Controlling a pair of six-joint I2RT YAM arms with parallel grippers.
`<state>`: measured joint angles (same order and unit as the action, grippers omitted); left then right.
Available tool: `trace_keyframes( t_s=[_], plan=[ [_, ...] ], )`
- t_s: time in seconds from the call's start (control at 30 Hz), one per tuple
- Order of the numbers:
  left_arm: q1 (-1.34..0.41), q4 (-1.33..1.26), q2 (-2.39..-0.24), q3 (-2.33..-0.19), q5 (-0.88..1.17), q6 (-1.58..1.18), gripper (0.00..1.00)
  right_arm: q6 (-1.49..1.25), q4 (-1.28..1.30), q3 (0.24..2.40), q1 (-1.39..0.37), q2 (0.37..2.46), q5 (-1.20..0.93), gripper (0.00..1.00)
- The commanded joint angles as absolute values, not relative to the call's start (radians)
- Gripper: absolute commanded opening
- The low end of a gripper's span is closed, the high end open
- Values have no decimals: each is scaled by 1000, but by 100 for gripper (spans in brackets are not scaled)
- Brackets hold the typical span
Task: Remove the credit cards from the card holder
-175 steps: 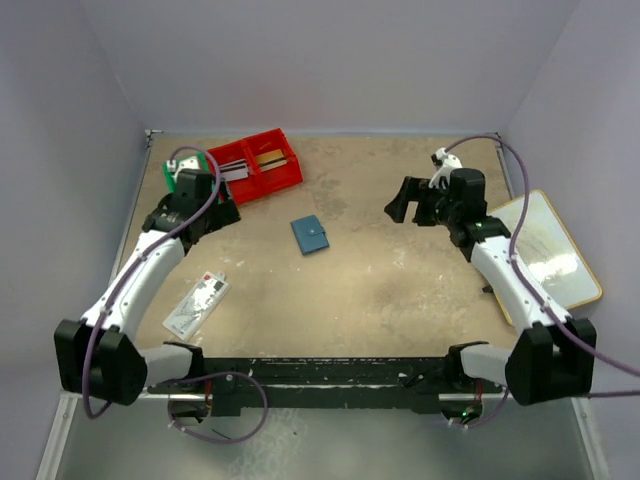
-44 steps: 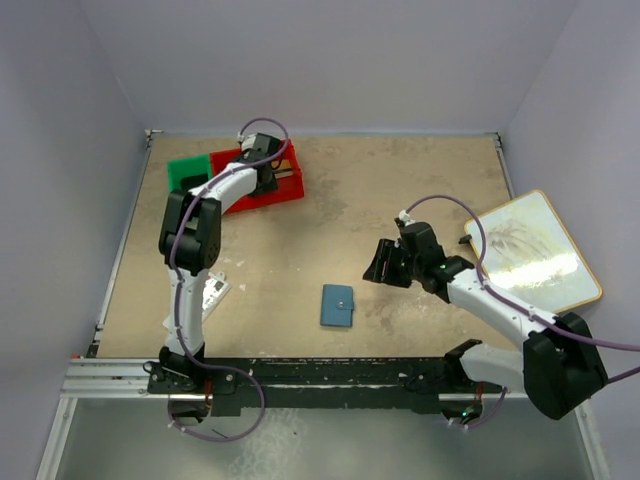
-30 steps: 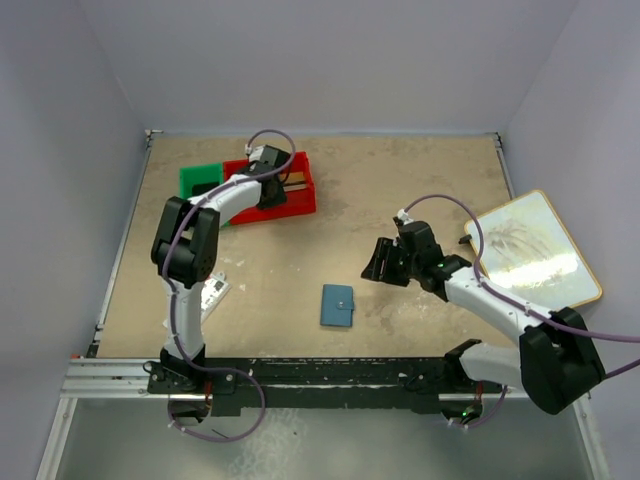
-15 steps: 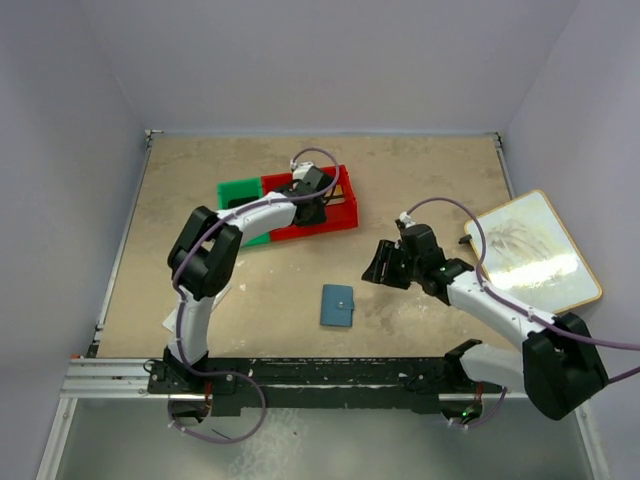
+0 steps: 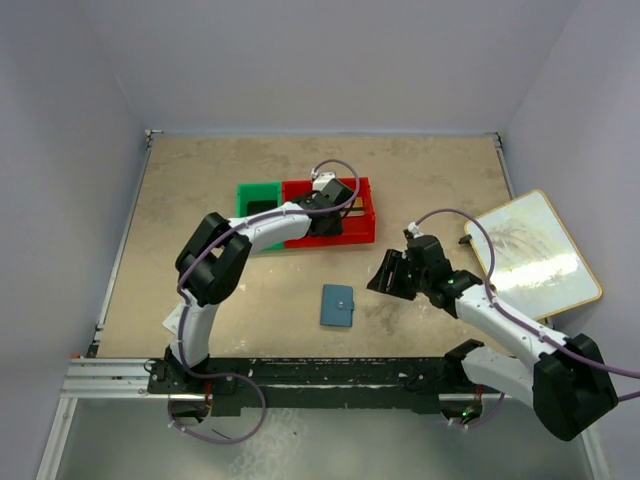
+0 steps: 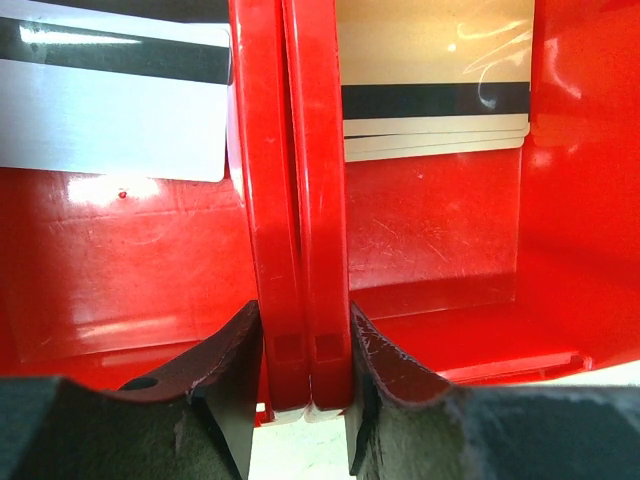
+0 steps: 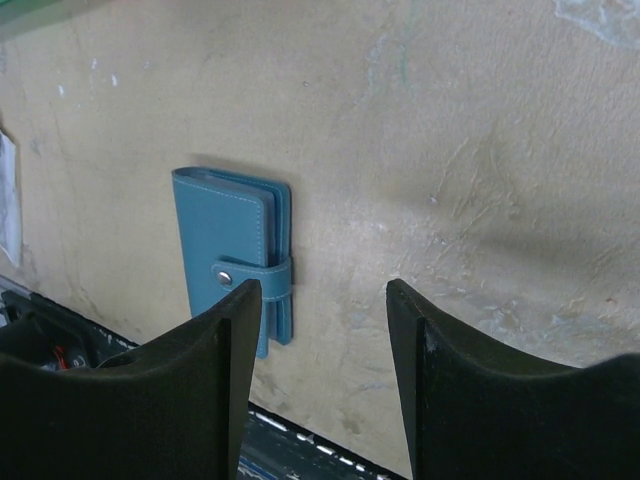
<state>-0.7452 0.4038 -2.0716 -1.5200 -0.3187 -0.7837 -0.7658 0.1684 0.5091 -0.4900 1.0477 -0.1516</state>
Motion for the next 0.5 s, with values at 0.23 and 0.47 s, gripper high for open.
trace_keyframes(
  t_s=[0.23,0.47],
  plan=[
    [-767,330,-1980,-1557,-277,-799,50,-828,229,517,-492,1006,-87,57],
    [-766,351,-1813,-1501,-351,-755,59,-835,234,555,-564,997,-52,54]
  ],
)
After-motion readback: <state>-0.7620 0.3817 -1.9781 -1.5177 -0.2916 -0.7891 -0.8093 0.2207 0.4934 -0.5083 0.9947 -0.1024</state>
